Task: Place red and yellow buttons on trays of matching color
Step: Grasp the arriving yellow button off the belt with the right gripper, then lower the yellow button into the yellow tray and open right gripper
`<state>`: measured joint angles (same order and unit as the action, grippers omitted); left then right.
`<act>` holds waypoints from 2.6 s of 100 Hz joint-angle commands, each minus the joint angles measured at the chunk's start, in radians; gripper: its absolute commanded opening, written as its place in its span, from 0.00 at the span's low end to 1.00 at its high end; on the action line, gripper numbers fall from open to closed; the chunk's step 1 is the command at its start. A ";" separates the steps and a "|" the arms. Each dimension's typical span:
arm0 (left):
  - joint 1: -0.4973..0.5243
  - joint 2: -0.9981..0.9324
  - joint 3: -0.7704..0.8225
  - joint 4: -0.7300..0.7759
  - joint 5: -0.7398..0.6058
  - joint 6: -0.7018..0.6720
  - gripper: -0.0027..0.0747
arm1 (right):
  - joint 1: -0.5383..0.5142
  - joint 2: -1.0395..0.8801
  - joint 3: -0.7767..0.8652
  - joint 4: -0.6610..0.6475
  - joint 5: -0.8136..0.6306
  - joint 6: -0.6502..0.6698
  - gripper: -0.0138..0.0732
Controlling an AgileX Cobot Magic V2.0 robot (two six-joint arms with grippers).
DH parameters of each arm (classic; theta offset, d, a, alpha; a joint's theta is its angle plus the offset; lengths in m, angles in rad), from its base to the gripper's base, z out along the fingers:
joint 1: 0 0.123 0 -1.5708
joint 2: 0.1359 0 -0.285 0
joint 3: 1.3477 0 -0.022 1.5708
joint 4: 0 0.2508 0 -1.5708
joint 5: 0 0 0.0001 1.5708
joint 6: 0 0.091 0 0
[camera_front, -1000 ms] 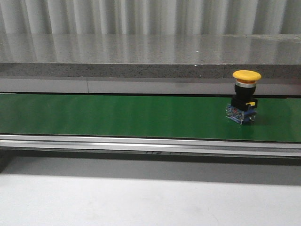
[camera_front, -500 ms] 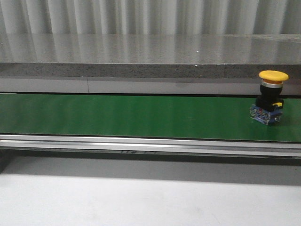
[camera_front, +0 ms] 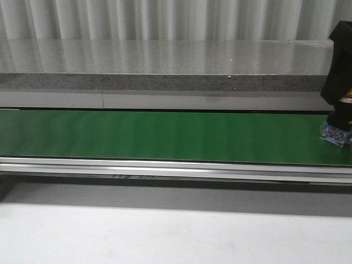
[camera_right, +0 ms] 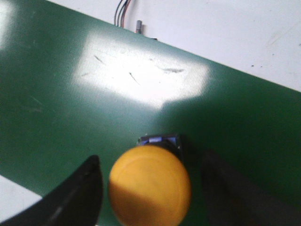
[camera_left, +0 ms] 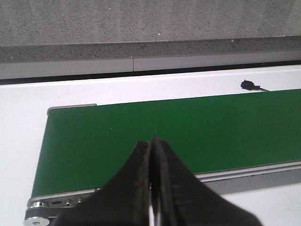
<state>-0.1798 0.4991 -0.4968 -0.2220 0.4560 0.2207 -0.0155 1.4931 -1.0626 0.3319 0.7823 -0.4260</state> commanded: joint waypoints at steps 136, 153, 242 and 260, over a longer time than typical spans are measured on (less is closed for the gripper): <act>-0.008 0.002 -0.030 -0.016 -0.069 0.002 0.01 | -0.710 -0.375 0.198 -0.078 -0.262 0.335 0.15; -0.008 0.002 -0.030 -0.016 -0.069 0.002 0.01 | -0.810 -0.374 0.280 -0.085 -0.330 0.392 0.15; -0.008 0.002 -0.030 -0.016 -0.069 0.002 0.01 | -0.910 -0.128 0.396 -0.095 -0.547 0.454 0.36; -0.008 0.002 -0.030 -0.016 -0.069 0.002 0.01 | -0.908 -0.126 0.396 -0.095 -0.557 0.456 0.69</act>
<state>-0.1798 0.4991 -0.4968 -0.2220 0.4560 0.2207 -0.9206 1.3890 -0.6461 0.2384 0.2845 0.0280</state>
